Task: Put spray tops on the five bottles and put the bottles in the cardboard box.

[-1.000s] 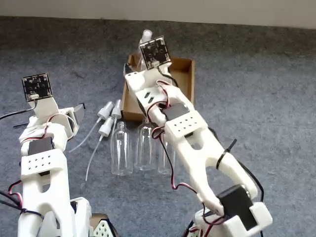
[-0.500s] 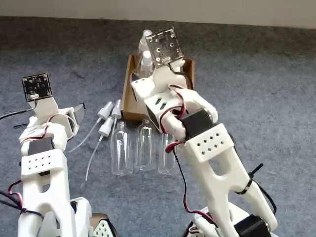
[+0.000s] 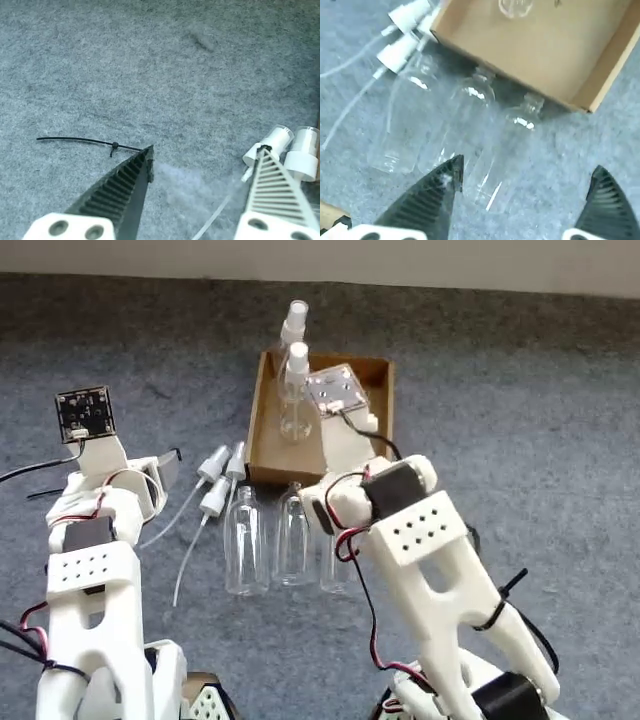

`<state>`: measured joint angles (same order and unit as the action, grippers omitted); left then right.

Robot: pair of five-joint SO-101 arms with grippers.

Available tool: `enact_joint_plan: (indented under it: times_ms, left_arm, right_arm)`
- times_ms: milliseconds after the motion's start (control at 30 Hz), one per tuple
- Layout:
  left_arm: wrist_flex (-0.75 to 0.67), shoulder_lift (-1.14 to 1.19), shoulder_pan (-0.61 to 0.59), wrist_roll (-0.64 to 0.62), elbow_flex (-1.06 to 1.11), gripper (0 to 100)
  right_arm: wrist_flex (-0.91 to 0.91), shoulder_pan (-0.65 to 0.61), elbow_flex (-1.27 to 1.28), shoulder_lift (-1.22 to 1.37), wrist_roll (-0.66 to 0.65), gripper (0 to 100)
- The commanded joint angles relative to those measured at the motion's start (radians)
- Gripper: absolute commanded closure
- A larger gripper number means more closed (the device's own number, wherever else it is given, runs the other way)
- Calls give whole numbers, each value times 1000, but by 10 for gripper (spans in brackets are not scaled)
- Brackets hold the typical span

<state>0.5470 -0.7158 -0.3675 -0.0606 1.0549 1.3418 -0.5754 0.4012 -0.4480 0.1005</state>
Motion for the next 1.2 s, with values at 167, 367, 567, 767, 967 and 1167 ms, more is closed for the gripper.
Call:
enact_joint_plan:
  times_ms: [167,367,567,767,967,1167]
  left_arm:
    - [34,-5,15,-9,-21,713]
    - [31,-5,15,-8,8,713]
    - [31,-5,15,-8,10,713]
    - [31,-5,15,-6,12,713]
    - [31,-5,15,-6,12,713]
    - [31,-5,15,-6,12,713]
  right_arm:
    - [-213,-10,246,30,55,670]
    - [-392,-8,361,39,55,670]
    - [-519,-7,504,39,55,670]
    - [-518,-1,588,39,55,670]
    - [-518,102,650,28,48,805]
    - [-518,266,656,28,46,956]
